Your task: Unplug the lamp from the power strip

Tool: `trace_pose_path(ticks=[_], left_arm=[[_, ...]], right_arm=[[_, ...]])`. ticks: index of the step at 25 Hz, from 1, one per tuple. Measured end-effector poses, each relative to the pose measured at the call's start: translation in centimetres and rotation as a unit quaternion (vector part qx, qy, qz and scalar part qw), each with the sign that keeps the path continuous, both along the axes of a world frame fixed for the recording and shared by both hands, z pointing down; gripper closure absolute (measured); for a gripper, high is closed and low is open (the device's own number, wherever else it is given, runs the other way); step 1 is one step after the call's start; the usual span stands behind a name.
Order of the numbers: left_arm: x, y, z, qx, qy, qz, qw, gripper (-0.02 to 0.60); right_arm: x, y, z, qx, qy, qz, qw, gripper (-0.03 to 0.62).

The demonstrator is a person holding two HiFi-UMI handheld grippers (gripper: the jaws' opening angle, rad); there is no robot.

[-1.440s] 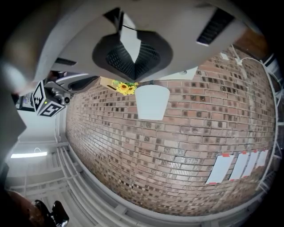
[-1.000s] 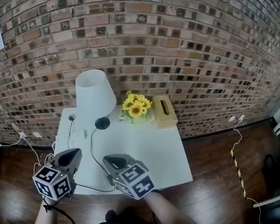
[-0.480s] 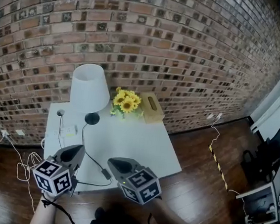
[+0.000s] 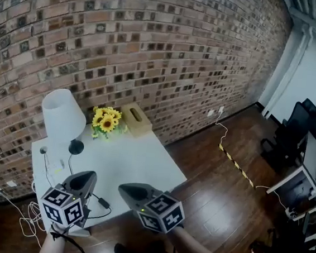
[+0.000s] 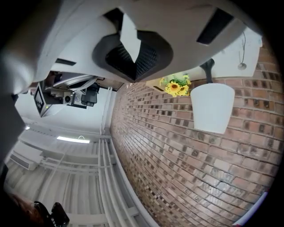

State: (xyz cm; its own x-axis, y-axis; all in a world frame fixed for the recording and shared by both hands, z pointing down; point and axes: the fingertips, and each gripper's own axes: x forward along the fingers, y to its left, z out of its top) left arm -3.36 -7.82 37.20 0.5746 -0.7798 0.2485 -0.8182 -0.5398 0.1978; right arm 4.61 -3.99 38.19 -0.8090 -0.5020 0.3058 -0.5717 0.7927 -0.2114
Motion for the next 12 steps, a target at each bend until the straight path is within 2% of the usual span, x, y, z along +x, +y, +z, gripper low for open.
trace_pose_path(ticks=[3, 7, 12], left_arm=[[2.6, -0.7, -0.2, 0.0, -0.012, 0.016, 0.9998, 0.558], [6.7, -0.9, 0.0, -0.005, -0.018, 0.027, 0.9995, 0.558], [12.5, -0.8, 0.6, -0.013, -0.02, 0.037, 0.999, 0.558]], right_arm=[[2.4, 0.0, -0.1, -0.019, -0.028, 0.007, 0.999, 0.597], [6.1, 0.4, 0.4, -0.016, -0.018, 0.008, 1.0, 0.595], [12.0, 0.3, 0.6, -0.029, -0.04, 0.018, 0.999, 0.597]])
